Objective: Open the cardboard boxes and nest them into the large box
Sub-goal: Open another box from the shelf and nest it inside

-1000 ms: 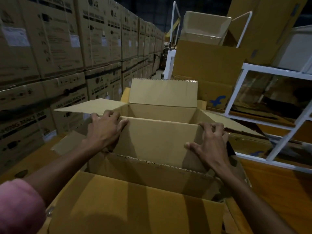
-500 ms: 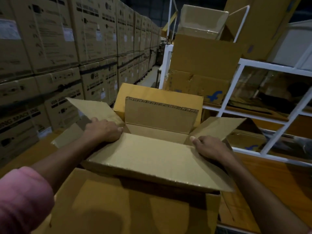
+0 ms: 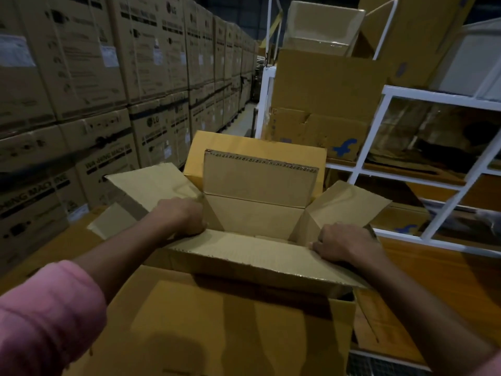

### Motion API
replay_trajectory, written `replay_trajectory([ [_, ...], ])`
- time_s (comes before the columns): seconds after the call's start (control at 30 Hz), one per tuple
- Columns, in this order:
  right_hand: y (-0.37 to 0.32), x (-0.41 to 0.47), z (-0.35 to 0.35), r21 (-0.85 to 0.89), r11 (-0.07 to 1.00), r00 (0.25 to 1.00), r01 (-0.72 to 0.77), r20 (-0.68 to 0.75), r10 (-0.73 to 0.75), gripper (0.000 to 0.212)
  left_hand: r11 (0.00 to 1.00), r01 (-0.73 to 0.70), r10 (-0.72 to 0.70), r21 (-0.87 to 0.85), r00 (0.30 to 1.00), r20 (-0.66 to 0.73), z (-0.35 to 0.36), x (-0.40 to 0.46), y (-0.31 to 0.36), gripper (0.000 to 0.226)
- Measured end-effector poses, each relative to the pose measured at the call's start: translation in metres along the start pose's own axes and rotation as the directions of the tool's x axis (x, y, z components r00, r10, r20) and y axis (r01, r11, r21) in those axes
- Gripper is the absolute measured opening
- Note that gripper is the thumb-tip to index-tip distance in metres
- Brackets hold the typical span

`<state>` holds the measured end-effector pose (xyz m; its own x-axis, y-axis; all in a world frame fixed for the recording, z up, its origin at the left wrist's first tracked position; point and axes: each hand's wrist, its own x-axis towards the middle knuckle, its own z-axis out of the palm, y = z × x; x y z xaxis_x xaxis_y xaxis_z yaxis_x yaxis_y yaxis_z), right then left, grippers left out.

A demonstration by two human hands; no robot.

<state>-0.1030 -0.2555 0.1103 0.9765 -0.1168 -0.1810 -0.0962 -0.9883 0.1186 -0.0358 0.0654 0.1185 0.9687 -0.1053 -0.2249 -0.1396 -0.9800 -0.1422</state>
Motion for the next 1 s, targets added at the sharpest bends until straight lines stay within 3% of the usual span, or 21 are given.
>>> replay_trajectory([
  [0.17,-0.007,0.008,-0.03,-0.107,0.992,0.996,0.069,-0.042,-0.073,0.036,0.988,-0.153,0.154,-0.016,0.986,0.06,-0.023,0.008,0.01,0.044],
  [0.37,-0.012,0.051,-0.057,0.196,0.931,0.941,0.306,0.086,-0.328,0.03,0.968,-0.225,0.232,-0.107,0.971,0.057,-0.042,0.032,0.028,0.054],
  [0.43,-0.012,0.069,-0.061,0.202,0.916,0.929,0.345,0.062,-0.364,0.03,0.959,-0.26,0.266,-0.114,0.963,0.046,-0.048,0.044,0.038,0.055],
  [0.67,-0.003,0.154,-0.067,0.087,0.927,0.931,0.364,-0.049,-0.361,0.043,0.949,-0.306,0.303,-0.076,0.952,-0.045,-0.058,0.104,0.061,0.061],
  [0.9,0.016,0.248,-0.072,0.125,0.939,0.942,0.32,-0.148,-0.301,0.074,0.978,-0.194,0.186,-0.079,0.977,-0.104,-0.056,0.19,0.066,0.093],
  [1.0,0.021,0.277,-0.064,0.132,0.948,0.953,0.288,-0.141,-0.269,0.074,0.98,-0.158,0.145,-0.119,0.983,-0.117,-0.049,0.224,0.07,0.104],
])
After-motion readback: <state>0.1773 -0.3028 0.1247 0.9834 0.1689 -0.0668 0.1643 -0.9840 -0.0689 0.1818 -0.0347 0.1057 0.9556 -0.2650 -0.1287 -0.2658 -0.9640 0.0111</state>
